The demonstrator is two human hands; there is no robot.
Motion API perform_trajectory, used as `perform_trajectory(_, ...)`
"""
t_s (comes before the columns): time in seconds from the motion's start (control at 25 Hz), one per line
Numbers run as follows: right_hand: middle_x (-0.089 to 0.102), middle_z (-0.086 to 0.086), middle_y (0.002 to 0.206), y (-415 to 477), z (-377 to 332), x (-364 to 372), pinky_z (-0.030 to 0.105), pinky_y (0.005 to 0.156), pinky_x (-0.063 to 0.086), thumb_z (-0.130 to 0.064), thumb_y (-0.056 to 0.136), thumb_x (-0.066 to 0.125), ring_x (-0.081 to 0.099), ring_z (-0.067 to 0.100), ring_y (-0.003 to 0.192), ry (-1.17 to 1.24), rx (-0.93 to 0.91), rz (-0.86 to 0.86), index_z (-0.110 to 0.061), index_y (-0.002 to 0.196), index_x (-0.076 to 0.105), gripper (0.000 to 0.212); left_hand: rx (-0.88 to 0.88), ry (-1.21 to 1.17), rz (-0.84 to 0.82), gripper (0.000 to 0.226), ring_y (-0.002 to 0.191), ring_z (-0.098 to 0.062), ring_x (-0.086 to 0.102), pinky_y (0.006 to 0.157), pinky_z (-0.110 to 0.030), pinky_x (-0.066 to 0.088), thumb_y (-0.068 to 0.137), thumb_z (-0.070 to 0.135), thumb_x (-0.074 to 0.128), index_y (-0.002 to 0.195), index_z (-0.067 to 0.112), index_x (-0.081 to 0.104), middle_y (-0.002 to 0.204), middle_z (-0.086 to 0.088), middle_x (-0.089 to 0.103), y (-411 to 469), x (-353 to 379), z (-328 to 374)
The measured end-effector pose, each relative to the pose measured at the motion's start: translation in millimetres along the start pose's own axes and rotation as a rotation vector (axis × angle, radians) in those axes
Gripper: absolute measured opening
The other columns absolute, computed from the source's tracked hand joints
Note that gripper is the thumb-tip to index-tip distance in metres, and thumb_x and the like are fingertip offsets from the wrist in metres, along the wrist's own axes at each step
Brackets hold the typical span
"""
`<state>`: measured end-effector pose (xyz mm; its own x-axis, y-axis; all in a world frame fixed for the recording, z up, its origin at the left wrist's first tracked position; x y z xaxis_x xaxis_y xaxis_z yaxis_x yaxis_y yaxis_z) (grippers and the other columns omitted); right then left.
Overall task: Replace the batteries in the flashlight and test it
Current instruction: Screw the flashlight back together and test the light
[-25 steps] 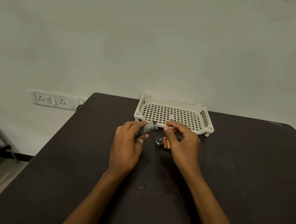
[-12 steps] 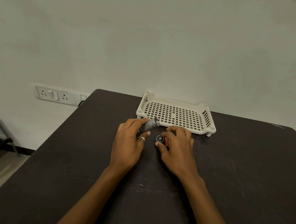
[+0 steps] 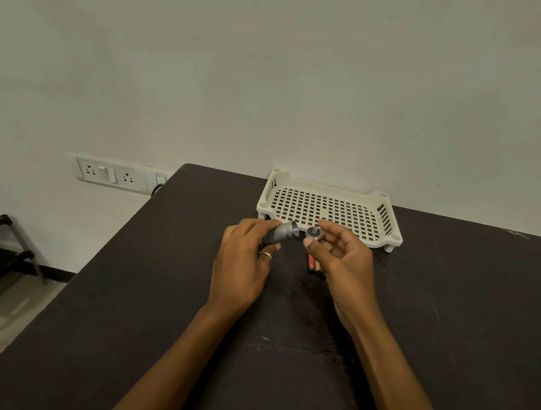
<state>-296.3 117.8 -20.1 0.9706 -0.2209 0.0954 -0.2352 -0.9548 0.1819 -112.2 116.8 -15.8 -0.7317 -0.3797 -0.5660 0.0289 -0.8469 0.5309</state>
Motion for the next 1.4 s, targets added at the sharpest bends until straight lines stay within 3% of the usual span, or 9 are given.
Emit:
perform_trajectory(0.12, 0.077, -0.005, 0.087, 0.1, -2.0, -1.1, 0.018, 0.066, 0.058, -0.003, 0.079, 0.084, 0.072, 0.006, 0.080, -0.020, -0.016, -0.007, -0.013, 0.105, 0.072, 0.030, 0.006, 0.019, 0.007, 0.044, 0.110, -0.012, 0.049, 0.079, -0.014, 0.039, 0.088, 0.015, 0.074, 0.128, 0.030, 0.062, 0.121, 0.012, 0.062, -0.5, 0.8, -2.1)
perform_trajectory(0.32, 0.079, 0.000, 0.101, -1.2, -4.8, 4.3, 0.022, 0.075, 0.059, -0.004, 0.084, 0.079, 0.076, 0.013, 0.089, -0.067, -0.036, -0.118, -0.024, 0.106, 0.076, 0.030, 0.028, 0.027, 0.006, 0.047, 0.111, -0.010, 0.046, 0.079, -0.022, 0.046, 0.085, 0.010, 0.074, 0.126, 0.030, 0.063, 0.120, 0.014, 0.061, -1.5, 1.4, -0.9)
perform_trajectory(0.44, 0.077, 0.004, 0.105, -1.0, -4.3, 6.6, 0.020, 0.076, 0.057, -0.001, 0.083, 0.080, 0.075, 0.013, 0.091, -0.132, -0.048, -0.132, -0.020, 0.111, 0.076, 0.034, 0.043, 0.032, -0.009, 0.048, 0.112, -0.011, 0.046, 0.082, -0.026, 0.049, 0.085, 0.007, 0.074, 0.126, 0.029, 0.064, 0.120, 0.012, 0.062, -2.1, 1.4, 0.2)
perform_trajectory(0.84, 0.079, 0.000, 0.093, 0.2, -6.2, 6.4, 0.019, 0.073, 0.058, 0.002, 0.074, 0.085, 0.074, 0.010, 0.087, -0.151, -0.064, -0.151, -0.022, 0.098, 0.077, 0.035, 0.066, 0.058, -0.056, 0.045, 0.117, -0.017, 0.047, 0.090, -0.036, 0.052, 0.085, 0.005, 0.072, 0.126, 0.023, 0.067, 0.125, 0.005, 0.063, -2.4, 0.8, 4.6)
perform_trajectory(1.04, 0.078, -0.004, 0.083, 3.4, -3.1, 4.2, 0.018, 0.070, 0.056, -0.009, 0.074, 0.088, 0.071, 0.007, 0.075, -0.138, -0.048, -0.148, -0.021, 0.095, 0.078, 0.026, 0.080, 0.059, -0.059, 0.045, 0.118, -0.018, 0.047, 0.092, -0.035, 0.051, 0.086, 0.004, 0.072, 0.127, 0.022, 0.067, 0.126, 0.004, 0.064, -1.9, -0.7, 7.7)
perform_trajectory(1.2, 0.078, 0.002, 0.082, 5.9, 4.6, 1.1, 0.027, 0.071, 0.057, -0.023, 0.077, 0.088, 0.072, 0.011, 0.072, -0.180, -0.029, -0.148, -0.024, 0.090, 0.079, 0.015, 0.106, 0.078, -0.041, 0.043, 0.118, -0.017, 0.047, 0.093, -0.030, 0.048, 0.085, 0.006, 0.073, 0.125, 0.022, 0.069, 0.124, 0.004, 0.065, -3.1, -1.5, 8.3)
perform_trajectory(1.4, 0.080, -0.006, 0.089, 4.9, 1.6, 2.6, 0.019, 0.071, 0.057, -0.016, 0.074, 0.090, 0.074, 0.005, 0.079, -0.195, -0.049, -0.159, -0.030, 0.092, 0.079, 0.025, 0.091, 0.099, -0.050, 0.044, 0.117, -0.019, 0.049, 0.092, -0.031, 0.049, 0.084, 0.005, 0.074, 0.125, 0.022, 0.069, 0.123, 0.003, 0.065, -2.7, -0.8, 8.2)
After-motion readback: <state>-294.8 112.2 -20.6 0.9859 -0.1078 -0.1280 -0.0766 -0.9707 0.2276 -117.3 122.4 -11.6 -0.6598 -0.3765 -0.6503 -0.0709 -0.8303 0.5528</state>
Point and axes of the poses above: each hand's wrist, its own y-axis towards the middle knuckle, its own x-axis out of the palm, z = x × y, the point moved 7 cm from there along y, towards the middle knuckle
